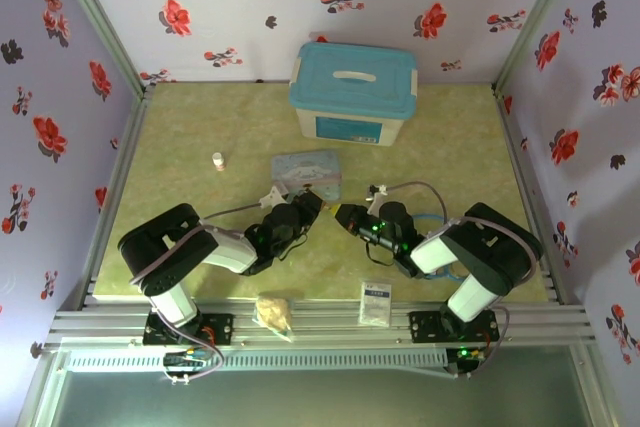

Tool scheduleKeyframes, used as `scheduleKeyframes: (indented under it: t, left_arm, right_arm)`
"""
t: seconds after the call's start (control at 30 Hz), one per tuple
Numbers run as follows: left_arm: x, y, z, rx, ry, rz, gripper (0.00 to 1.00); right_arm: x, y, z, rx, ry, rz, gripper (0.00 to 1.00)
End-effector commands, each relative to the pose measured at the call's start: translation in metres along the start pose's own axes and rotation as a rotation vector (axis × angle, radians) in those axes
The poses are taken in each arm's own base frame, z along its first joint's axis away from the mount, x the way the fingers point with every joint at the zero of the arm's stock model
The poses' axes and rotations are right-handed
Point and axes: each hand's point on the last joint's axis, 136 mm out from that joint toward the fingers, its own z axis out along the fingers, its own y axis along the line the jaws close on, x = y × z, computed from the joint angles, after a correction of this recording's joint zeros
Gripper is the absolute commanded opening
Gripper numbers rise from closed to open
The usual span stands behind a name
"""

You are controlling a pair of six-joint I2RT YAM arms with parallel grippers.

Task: Unlock a padlock with a key

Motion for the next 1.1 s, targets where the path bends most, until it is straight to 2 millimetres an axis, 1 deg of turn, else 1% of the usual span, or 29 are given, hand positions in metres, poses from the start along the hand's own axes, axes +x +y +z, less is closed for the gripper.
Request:
scheduleKeyframes:
  t: [0.0, 0.1, 0.13, 0.2, 0.27, 0.33, 0.4, 0.43, 0.53, 0.6, 0.63, 0.77, 0.87, 0.97, 1.07]
  left_arm:
    - [0.037, -0.066, -0.011, 0.236, 0.184, -0.052, 0.0]
    - [0.036, -0.069, -0.01, 0.252, 0.181, -0.052, 0.0]
    - [0.036, -0.069, -0.01, 0.258, 0.179, -0.059, 0.0]
    - [0.036, -0.068, -0.009, 0.266, 0.18, -0.074, 0.0]
    - [0.037, -0.064, -0.008, 0.252, 0.188, -0.079, 0.0]
    - [0.04, -0.063, -0.007, 0.247, 0.199, -0.077, 0.0]
    - [0.042, -0.062, -0.007, 0.247, 0.209, -0.085, 0.0]
    - [0.043, -0.062, -0.006, 0.248, 0.214, -0.084, 0.0]
    - [0.045, -0.063, -0.008, 0.244, 0.23, -0.078, 0.0]
    - [0.046, -0.06, -0.01, 0.228, 0.234, -0.078, 0.0]
    - [0.046, -0.058, -0.01, 0.22, 0.236, -0.077, 0.0]
    - [0.048, -0.056, -0.008, 0.217, 0.24, -0.087, 0.0]
    - [0.048, -0.06, -0.007, 0.24, 0.239, -0.105, 0.0]
    - [0.047, -0.061, -0.005, 0.233, 0.23, -0.099, 0.0]
    - [0.045, -0.061, -0.001, 0.23, 0.212, -0.095, 0.0]
  right_arm:
    - [-0.005, 0.032, 0.01, -0.117, 0.0, 0.105, 0.0]
    - [-0.007, 0.031, 0.013, -0.162, -0.002, 0.305, 0.0]
    - [-0.005, 0.031, 0.015, -0.162, 0.007, 0.32, 0.0]
    - [-0.007, 0.038, 0.012, -0.179, 0.002, 0.291, 0.0]
    - [-0.012, 0.037, 0.008, -0.18, -0.008, 0.289, 0.0]
    - [-0.012, 0.035, 0.009, -0.178, 0.009, 0.314, 0.0]
    - [-0.009, 0.037, 0.016, -0.19, 0.051, 0.332, 0.0]
    - [-0.009, 0.035, 0.018, -0.186, 0.068, 0.345, 0.0]
    - [-0.021, 0.03, 0.013, -0.187, 0.055, 0.333, 0.0]
    - [-0.03, 0.032, 0.008, -0.197, 0.033, 0.312, 0.0]
    - [-0.031, 0.032, 0.007, -0.194, 0.025, 0.299, 0.0]
    - [-0.032, 0.035, 0.003, -0.175, -0.021, 0.223, 0.0]
    - [-0.027, 0.033, 0.003, -0.122, -0.038, 0.171, 0.0]
    - [-0.025, 0.037, 0.002, -0.114, -0.069, 0.178, 0.0]
    - [-0.021, 0.03, -0.001, -0.075, -0.113, 0.214, 0.0]
